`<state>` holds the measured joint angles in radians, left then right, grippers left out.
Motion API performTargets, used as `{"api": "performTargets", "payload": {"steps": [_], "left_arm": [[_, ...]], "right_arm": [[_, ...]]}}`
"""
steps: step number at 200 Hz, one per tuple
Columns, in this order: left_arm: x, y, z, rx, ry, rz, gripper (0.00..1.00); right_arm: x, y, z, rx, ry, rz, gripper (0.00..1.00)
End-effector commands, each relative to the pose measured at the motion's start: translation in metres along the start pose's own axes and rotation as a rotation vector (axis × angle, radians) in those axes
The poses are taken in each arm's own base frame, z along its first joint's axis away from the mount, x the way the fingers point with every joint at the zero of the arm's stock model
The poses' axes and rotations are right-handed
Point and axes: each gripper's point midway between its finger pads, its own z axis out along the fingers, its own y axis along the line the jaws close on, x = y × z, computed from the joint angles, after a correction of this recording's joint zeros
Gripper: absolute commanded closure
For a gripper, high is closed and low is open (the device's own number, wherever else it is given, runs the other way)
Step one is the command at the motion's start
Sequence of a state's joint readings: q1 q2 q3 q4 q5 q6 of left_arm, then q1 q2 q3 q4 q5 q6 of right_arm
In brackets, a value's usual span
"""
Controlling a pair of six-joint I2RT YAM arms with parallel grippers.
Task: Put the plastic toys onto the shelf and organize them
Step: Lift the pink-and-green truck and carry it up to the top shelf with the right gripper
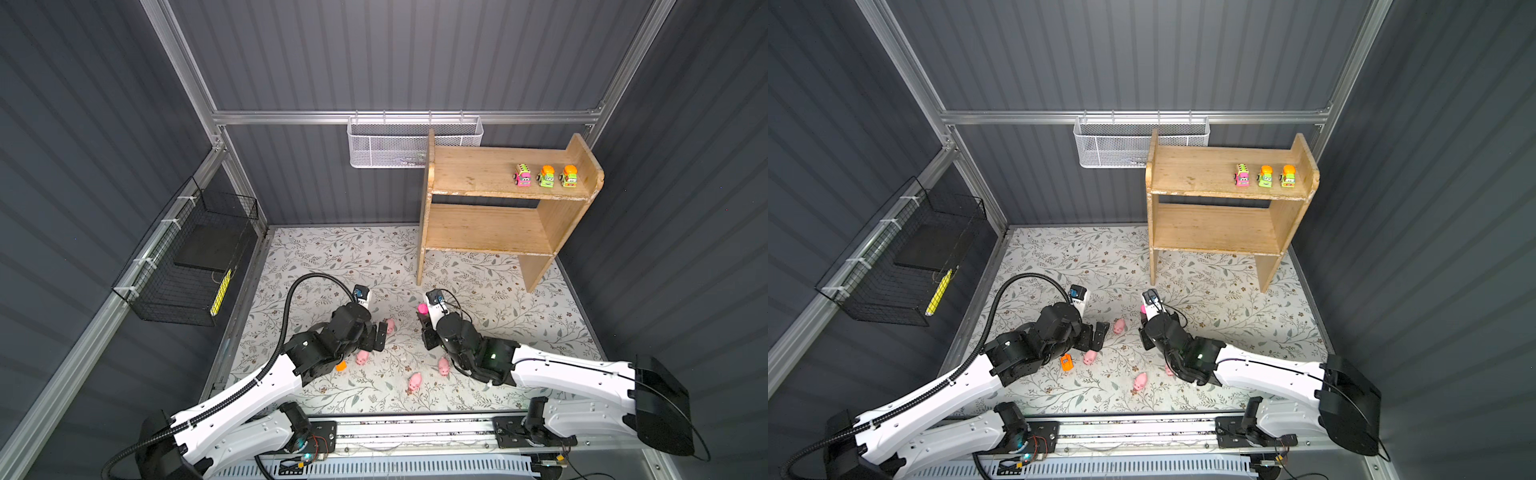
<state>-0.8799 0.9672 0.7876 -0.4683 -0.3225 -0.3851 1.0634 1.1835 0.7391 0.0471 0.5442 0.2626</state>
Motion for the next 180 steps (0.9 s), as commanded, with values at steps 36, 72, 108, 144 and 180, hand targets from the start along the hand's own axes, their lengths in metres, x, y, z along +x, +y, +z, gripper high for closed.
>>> {"api": "performTargets", "payload": {"steps": [36, 72, 108, 144, 180], "left_arm": [[-0.054, -0.026, -0.026, 0.116, -0.113, 0.051, 0.0], [-0.083, -0.049, -0.036, 0.208, -0.155, 0.066, 0.0], [-0.12, -0.072, -0.05, 0.29, -0.217, 0.092, 0.0], [-0.169, -0.099, -0.07, 0.371, -0.292, 0.137, 0.0], [-0.218, -0.127, -0.085, 0.421, -0.353, 0.194, 0.0]], "right_arm": [[-0.063, -0.041, -0.03, 0.132, 0.0, -0.067, 0.7], [-0.114, -0.062, -0.049, 0.179, -0.045, -0.065, 0.7], [-0.168, -0.087, -0.075, 0.226, -0.1, -0.079, 0.7], [-0.21, -0.107, -0.09, 0.272, -0.149, -0.083, 0.7], [-0.238, -0.125, -0.097, 0.276, -0.194, -0.05, 0.69]]}}
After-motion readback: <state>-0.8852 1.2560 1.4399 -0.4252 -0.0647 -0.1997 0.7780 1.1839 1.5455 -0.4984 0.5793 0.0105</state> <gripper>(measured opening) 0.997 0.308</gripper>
